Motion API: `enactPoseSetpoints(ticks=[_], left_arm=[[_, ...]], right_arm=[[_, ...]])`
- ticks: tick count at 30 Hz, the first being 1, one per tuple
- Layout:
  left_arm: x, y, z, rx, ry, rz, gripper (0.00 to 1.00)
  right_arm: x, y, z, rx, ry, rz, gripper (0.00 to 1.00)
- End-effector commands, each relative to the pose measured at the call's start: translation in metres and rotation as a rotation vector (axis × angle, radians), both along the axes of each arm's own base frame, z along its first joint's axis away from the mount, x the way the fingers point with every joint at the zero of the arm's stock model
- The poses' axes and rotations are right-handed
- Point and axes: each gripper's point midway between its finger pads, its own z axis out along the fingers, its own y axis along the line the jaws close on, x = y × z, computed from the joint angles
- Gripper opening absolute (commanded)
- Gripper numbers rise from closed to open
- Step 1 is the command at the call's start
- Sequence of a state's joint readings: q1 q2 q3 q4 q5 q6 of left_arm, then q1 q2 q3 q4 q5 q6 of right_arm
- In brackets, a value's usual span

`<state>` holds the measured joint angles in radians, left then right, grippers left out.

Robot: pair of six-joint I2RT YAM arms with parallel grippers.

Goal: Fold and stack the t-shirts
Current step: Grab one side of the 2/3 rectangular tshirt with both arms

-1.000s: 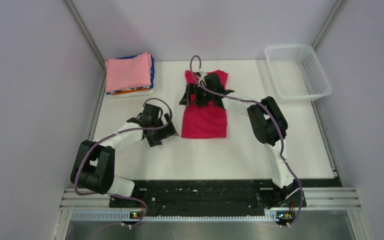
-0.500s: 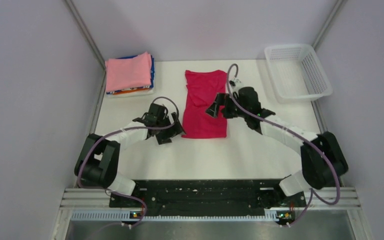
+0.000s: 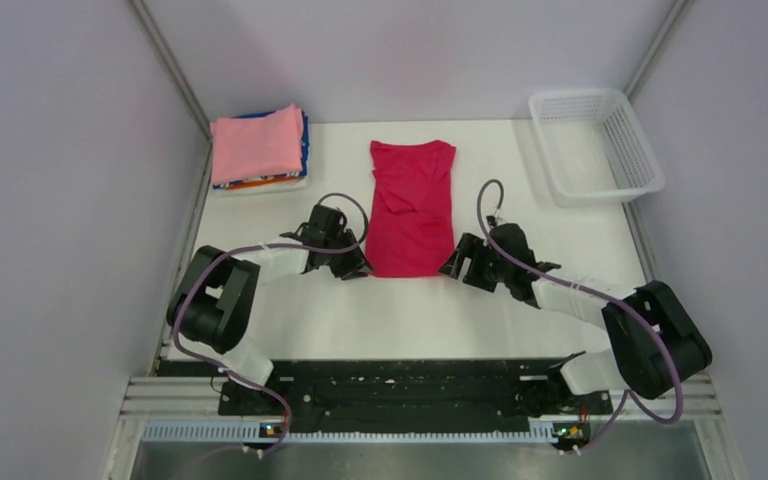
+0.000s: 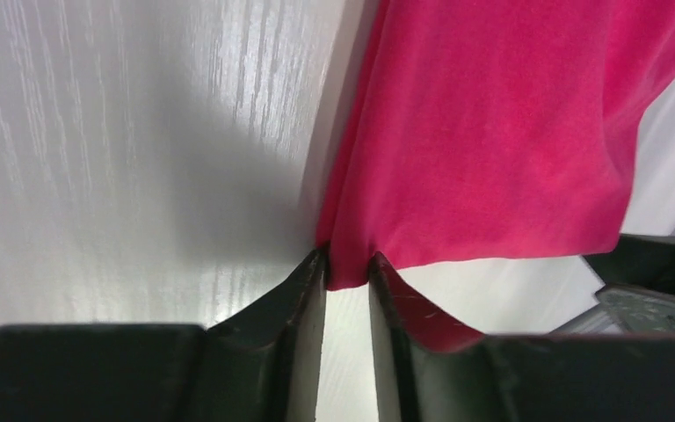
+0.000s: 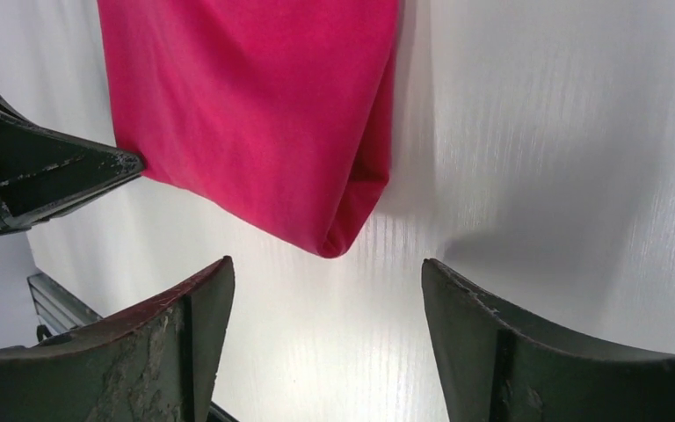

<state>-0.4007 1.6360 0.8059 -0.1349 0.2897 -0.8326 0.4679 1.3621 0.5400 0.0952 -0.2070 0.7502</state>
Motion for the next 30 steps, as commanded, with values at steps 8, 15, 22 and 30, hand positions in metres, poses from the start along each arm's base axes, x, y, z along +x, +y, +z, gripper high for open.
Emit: enactPoseSetpoints(ticks=[8, 15, 22, 30], left_arm=[[-0.003, 0.011, -0.030, 0.100, 0.072, 0.021, 0.12], [-0.004, 0.017, -0.035, 0.134, 0.064, 0.014, 0.00], [-0.021, 0.025, -0.031, 0.131, 0.028, -0.007, 0.00], [-0.077, 0.025, -0.029, 0.111, 0.045, -0.055, 0.00]], right_arm=[[0.020, 0.018, -0.011, 0.101, 0.002, -0.042, 0.65], [0.018, 0.011, -0.029, 0.053, 0.043, -0.065, 0.35], [-0.001, 0.010, -0.039, 0.053, 0.069, -0.017, 0.00], [-0.059, 0.022, -0.025, 0.131, 0.088, 0.151, 0.00]])
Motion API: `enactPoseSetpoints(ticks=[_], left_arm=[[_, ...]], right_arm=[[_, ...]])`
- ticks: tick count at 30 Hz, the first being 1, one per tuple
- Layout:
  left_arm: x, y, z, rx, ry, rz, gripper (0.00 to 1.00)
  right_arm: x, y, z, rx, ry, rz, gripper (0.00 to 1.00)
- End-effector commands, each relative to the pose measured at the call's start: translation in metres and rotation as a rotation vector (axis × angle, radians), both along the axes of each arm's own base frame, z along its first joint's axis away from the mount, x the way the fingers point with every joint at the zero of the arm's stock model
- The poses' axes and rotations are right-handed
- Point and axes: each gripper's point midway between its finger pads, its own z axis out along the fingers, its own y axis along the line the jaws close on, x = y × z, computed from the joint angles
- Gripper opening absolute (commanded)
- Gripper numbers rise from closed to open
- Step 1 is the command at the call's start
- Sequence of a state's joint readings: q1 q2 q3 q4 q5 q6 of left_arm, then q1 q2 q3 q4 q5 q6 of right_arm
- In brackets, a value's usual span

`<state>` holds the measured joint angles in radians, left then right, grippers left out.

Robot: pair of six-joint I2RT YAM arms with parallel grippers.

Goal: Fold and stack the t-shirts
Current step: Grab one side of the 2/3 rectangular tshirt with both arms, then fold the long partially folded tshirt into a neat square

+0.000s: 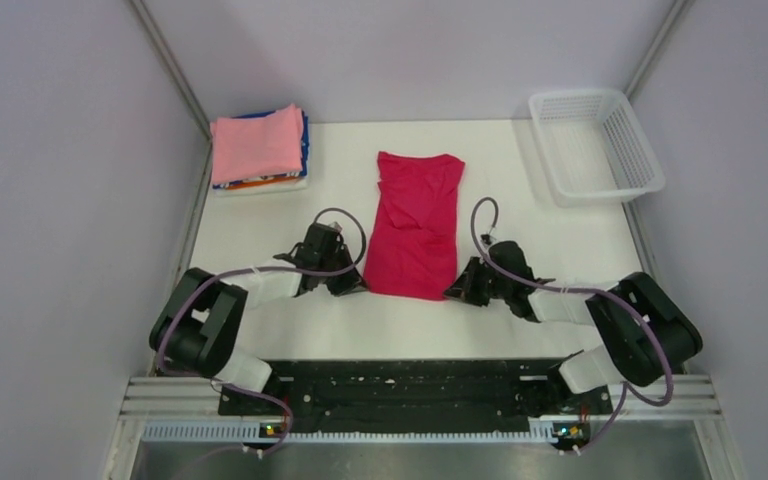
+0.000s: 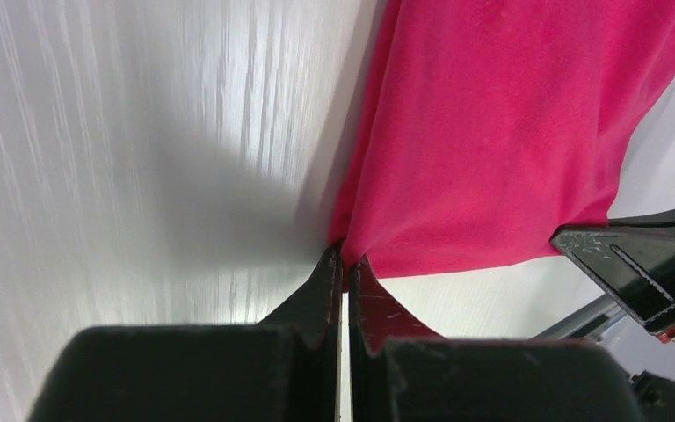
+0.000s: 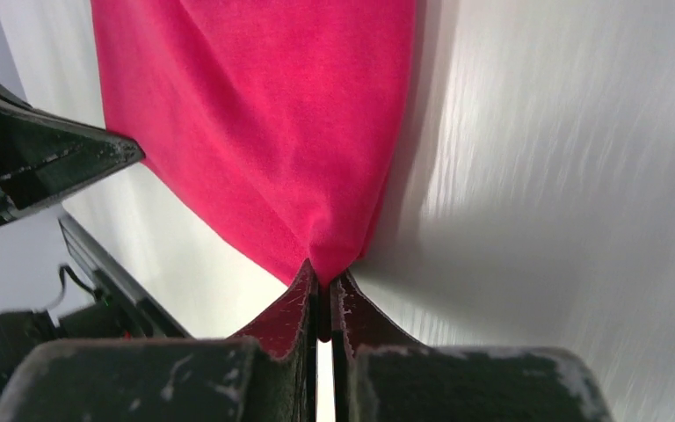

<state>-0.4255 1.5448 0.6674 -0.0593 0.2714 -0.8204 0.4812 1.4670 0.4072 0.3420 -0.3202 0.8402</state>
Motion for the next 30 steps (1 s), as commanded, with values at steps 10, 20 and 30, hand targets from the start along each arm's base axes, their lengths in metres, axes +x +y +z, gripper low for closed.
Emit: enactPoseSetpoints(ticks=[10, 20, 30], left_arm=[[-0.108, 0.014, 0.040, 0.051, -0.049, -0.041, 0.00], [-0.037, -0.002, 0.149, 0.014, -0.437, -0.003, 0.00], [0.069, 0.000, 0.204, 0.098, -0.498, 0.061, 0.00]], right_arm=[[-0.095, 0.023, 0.066, 0.107, -0.071, 0.249, 0.00], [-0.057, 0.030, 0.139, 0.147, -0.239, 0.207, 0.00], [0.025, 0.022, 0.194, 0.251, -0.288, 0.145, 0.00]])
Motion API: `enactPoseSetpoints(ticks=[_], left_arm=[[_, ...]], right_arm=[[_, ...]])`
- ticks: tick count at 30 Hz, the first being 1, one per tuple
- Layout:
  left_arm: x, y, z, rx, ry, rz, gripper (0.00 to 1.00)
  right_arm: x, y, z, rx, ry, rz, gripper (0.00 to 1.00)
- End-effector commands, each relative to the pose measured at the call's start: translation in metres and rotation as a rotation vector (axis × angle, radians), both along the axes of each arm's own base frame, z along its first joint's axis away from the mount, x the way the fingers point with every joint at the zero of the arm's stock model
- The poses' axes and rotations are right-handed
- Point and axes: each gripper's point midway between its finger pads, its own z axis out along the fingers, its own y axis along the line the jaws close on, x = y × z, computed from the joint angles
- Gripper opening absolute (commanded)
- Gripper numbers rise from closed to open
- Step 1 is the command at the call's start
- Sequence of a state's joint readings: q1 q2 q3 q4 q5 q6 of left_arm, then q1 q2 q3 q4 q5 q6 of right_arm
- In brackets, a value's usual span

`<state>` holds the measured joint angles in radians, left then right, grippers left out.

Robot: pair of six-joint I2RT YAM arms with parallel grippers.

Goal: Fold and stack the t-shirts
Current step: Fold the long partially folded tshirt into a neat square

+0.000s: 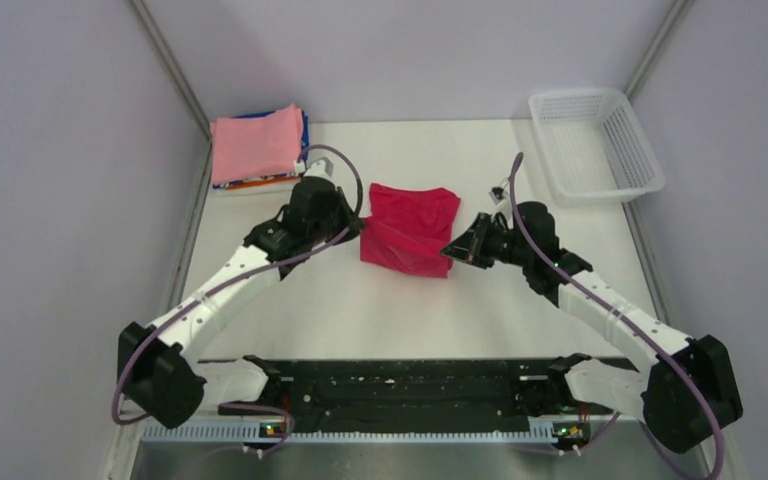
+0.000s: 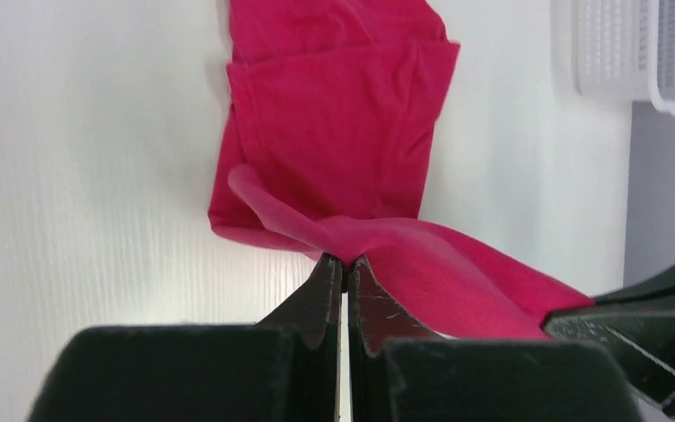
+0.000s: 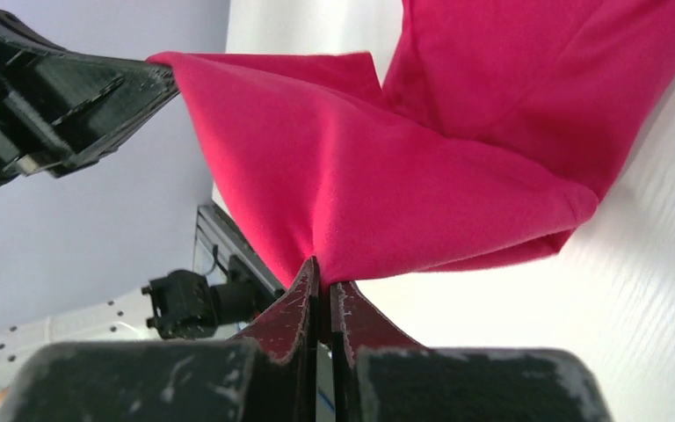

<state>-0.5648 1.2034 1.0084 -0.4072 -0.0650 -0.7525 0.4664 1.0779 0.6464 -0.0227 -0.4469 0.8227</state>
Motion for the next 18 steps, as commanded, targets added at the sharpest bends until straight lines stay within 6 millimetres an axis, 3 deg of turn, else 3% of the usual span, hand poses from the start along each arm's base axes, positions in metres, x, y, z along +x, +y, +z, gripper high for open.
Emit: enactPoseSetpoints(ticks=[1, 7, 13, 18], left_arm=[[0.050, 0.004, 0.026, 0.009, -0.073, 0.004, 0.00], [0.105, 0.000, 0.035, 0.005, -0.070, -0.009, 0.00], [0.146, -0.002, 0.014, 0.000, -0.023, -0.026, 0.00], [0.175, -0.009, -0.003, -0.033, -0.004, -0.053, 0.00]], right_arm=[[0.031, 0.006, 0.038, 0.085, -0.068, 0.052, 0.00], [0.075, 0.002, 0.039, 0.148, -0.036, 0.051, 0.00], [0.110, -0.008, 0.029, 0.225, -0.020, 0.029, 0.00], [0.143, -0.019, 0.004, 0.235, 0.026, -0.008, 0.00]])
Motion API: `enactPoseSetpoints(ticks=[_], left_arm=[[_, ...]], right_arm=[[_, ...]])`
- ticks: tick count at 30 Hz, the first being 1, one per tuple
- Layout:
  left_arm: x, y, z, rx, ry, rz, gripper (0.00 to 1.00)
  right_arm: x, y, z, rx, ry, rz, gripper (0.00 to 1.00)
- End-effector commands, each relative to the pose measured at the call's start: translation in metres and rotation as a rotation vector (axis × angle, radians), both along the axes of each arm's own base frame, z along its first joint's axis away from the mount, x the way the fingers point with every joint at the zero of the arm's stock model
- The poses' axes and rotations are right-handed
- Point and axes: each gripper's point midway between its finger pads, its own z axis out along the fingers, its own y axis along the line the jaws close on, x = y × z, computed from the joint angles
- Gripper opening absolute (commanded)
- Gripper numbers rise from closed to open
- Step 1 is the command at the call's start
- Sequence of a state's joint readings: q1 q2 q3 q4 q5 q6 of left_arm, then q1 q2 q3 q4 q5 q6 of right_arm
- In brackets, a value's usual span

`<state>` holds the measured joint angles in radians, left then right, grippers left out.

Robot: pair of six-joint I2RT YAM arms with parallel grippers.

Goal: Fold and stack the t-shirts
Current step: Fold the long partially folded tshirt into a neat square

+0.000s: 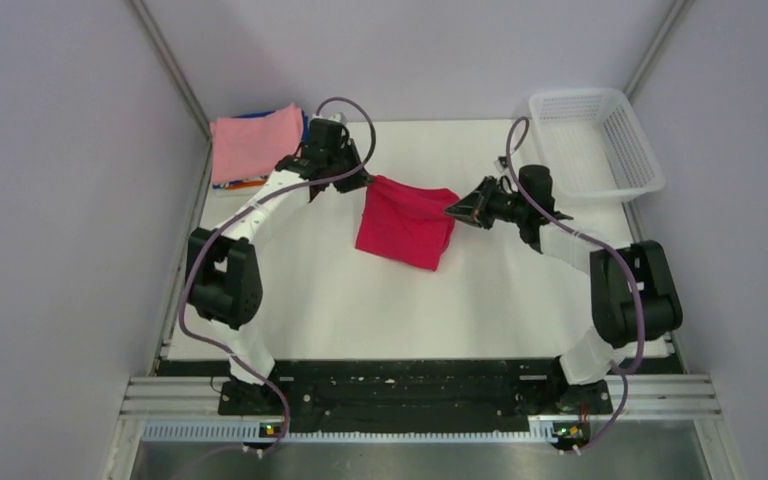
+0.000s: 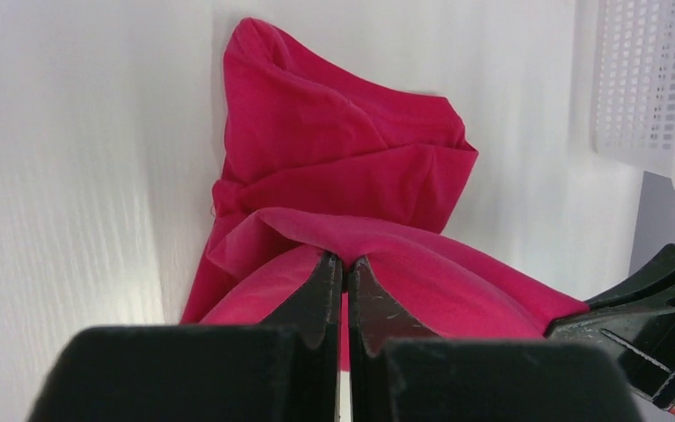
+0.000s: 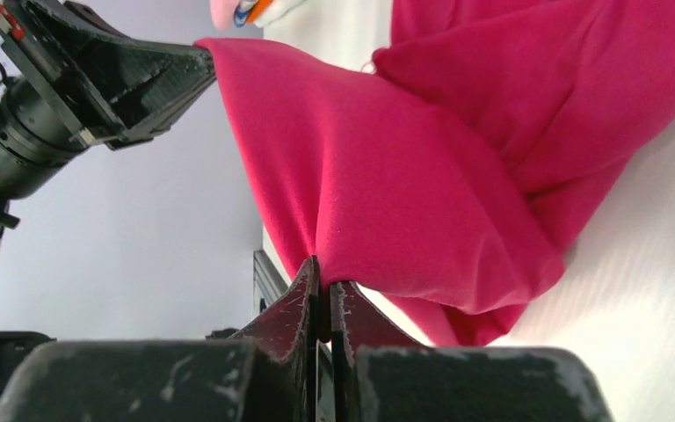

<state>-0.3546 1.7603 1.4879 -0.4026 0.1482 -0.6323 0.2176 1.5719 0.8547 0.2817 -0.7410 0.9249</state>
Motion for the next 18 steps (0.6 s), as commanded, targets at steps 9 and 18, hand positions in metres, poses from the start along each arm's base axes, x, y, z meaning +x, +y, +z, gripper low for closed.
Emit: enactPoseSetpoints(ticks=[9, 18], left_arm=[[0.090, -0.024, -0.036, -0.050, -0.019, -0.036, 0.00], [0.126, -0.035, -0.043, -0.079, -0.030, -0.047, 0.64]], right_arm=[[0.092, -0.025, -0.035, 0.044, -0.019, -0.064, 0.00], [0.154, -0.045, -0.066, -0.058, -0.024, -0.156, 0.88]])
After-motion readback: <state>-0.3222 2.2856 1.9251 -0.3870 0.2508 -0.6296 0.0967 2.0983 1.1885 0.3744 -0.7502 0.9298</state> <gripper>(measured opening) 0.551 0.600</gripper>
